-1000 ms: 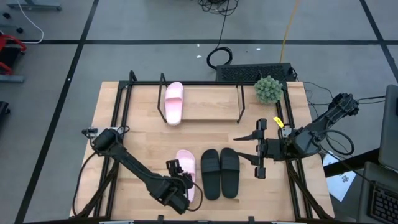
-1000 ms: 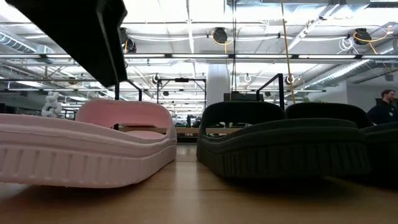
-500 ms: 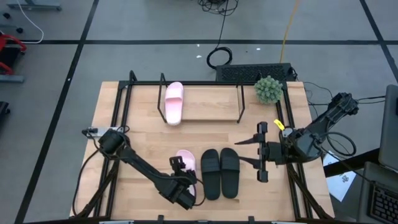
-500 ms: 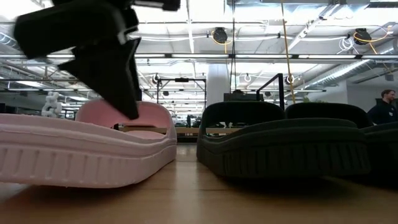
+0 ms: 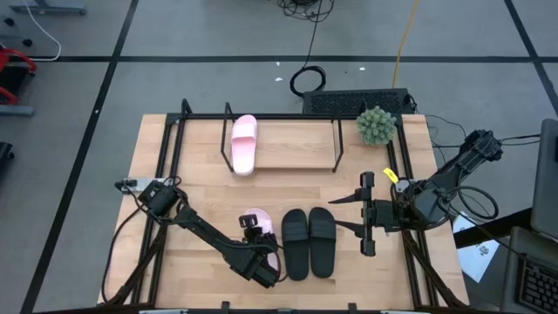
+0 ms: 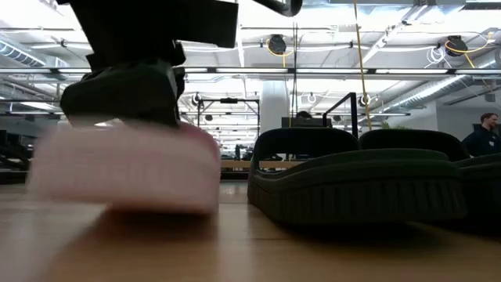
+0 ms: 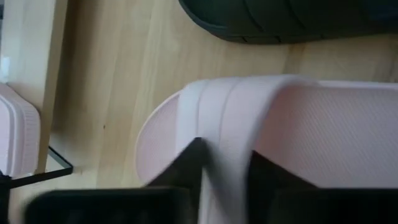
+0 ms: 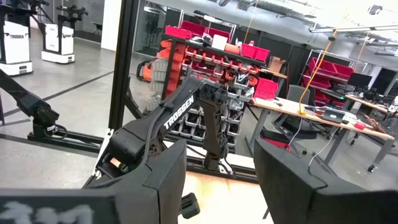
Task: Pick and place slides into the shelf
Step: Put the pink slipper on the shelf
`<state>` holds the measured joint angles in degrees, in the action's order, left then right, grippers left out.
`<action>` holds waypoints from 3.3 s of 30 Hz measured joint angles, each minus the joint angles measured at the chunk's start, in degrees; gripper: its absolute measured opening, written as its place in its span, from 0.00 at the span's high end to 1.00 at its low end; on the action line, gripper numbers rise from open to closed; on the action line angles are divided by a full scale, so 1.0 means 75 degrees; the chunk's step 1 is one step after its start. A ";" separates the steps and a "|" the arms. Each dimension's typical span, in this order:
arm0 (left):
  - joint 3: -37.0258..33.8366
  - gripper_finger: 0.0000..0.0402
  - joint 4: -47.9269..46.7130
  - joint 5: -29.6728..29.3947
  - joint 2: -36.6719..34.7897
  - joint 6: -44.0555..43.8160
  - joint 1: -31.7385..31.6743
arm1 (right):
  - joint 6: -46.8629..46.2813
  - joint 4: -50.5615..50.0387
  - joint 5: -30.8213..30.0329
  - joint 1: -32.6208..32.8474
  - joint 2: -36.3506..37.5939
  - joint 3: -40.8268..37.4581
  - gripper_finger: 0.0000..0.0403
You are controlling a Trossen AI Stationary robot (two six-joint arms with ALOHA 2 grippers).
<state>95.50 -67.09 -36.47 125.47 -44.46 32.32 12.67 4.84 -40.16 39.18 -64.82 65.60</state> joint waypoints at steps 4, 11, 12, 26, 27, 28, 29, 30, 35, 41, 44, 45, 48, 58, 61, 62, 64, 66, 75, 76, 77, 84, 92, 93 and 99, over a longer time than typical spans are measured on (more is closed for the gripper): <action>0.0100 0.97 -0.0197 -0.0117 -0.0162 0.0204 0.0040 | -0.0002 0.0000 0.0000 0.0000 0.0000 0.0000 0.56; 0.1472 0.99 -0.2613 -0.1149 -0.0572 0.0461 0.0166 | -0.0025 0.0053 0.0000 0.0000 0.0000 0.0000 0.56; 0.1739 0.99 -0.2979 -0.1464 -0.0652 0.0484 0.0154 | -0.0047 0.0073 -0.0002 0.0000 0.0000 0.0000 0.56; 0.2872 1.00 -0.2154 -0.3540 -0.2430 0.4952 -0.2312 | 0.0130 0.1169 -0.0029 -0.0006 0.0000 -0.0003 0.56; 0.2873 1.00 -0.1802 -0.3531 -0.2470 0.5506 -0.2535 | 0.0228 0.1269 -0.0030 -0.0006 0.0000 -0.0003 0.56; 0.2870 1.00 -0.1528 -0.3473 -0.2480 0.6040 -0.2755 | 0.0328 0.1365 -0.0029 -0.0009 0.0000 -0.0003 0.56; 0.2859 1.00 -0.1246 -0.3320 -0.2477 0.6558 -0.2993 | 0.0435 0.1448 -0.0031 -0.0009 0.0000 -0.0003 0.56; 0.2840 1.00 -0.0894 -0.3098 -0.2482 0.7031 -0.3196 | 0.0564 0.1516 -0.0037 -0.0009 0.0000 -0.0003 0.56; 0.2320 1.00 0.0740 -0.2533 -0.2495 0.8942 -0.4069 | 0.1352 0.1758 -0.0603 -0.0009 0.0003 -0.0003 0.56; 0.0955 1.00 0.2639 -0.1849 -0.2489 1.0260 -0.4835 | 0.1965 0.1842 -0.1754 -0.0014 0.0045 -0.0003 0.56; 0.0229 1.00 0.3475 -0.1355 -0.2492 1.0584 -0.5144 | 0.2137 0.1827 -0.1895 -0.0012 0.0072 -0.0005 0.56; -0.0007 1.00 0.3729 -0.1308 -0.2489 1.0636 -0.5234 | 0.2187 0.1844 -0.1900 -0.0017 0.0075 -0.0006 0.56; -0.0541 1.00 0.4447 -0.1068 -0.2480 1.0806 -0.5482 | 0.2228 0.1839 -0.1898 -0.0067 0.0076 -0.0006 0.56; -0.1683 1.00 0.5638 -0.0485 -0.2489 1.0897 -0.6115 | 0.2211 0.1833 -0.1897 -0.0362 0.0073 -0.0006 0.56; -0.1981 1.00 0.5892 -0.0327 -0.2489 1.0915 -0.6258 | 0.2162 0.1825 -0.1897 -0.0419 0.0073 -0.0006 0.56; -0.2068 1.00 0.6001 -0.0318 -0.2489 1.0913 -0.6294 | 0.2123 0.1822 -0.1896 -0.0439 0.0073 -0.0006 0.56; -0.2190 1.00 0.6074 -0.0292 -0.2489 1.0919 -0.6344 | 0.2053 0.1798 -0.1893 -0.0487 0.0073 -0.0006 0.56; -0.2284 0.99 0.6220 -0.0257 -0.2489 1.0977 -0.6376 | 0.2034 0.1798 -0.1877 -0.0530 0.0073 -0.0006 0.56; -0.2531 0.98 0.6393 0.0040 -0.2489 1.0760 -0.6417 | 0.2004 0.1779 -0.1871 -0.0624 0.0073 -0.0004 0.56; -0.2557 0.98 0.6375 0.0037 -0.2489 1.0713 -0.6420 | 0.2005 0.1778 -0.1871 -0.0624 0.0072 -0.0006 0.56; -0.2575 0.98 0.6359 0.0037 -0.2489 1.0677 -0.6420 | 0.2005 0.1778 -0.1869 -0.0624 0.0070 -0.0005 0.56; -0.2591 0.99 0.6356 0.0087 -0.2489 1.0560 -0.6467 | 0.2002 0.1778 -0.1868 -0.0624 0.0070 -0.0006 0.56; -0.2589 0.97 0.6328 0.0087 -0.2489 1.0357 -0.6710 | 0.1918 0.1775 -0.1865 -0.0624 0.0070 -0.0006 0.56; -0.2588 0.98 0.6310 0.0110 -0.2489 1.0330 -0.6714 | 0.1923 0.1775 -0.1865 -0.0624 0.0070 -0.0006 0.56; -0.2589 0.97 0.6151 0.0270 -0.2489 1.0295 -0.6714 | 0.1988 0.1775 -0.1865 -0.0624 0.0067 -0.0006 0.56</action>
<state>76.09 -20.95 -34.44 106.80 32.75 -18.04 27.58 18.16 -54.15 34.50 -64.31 65.56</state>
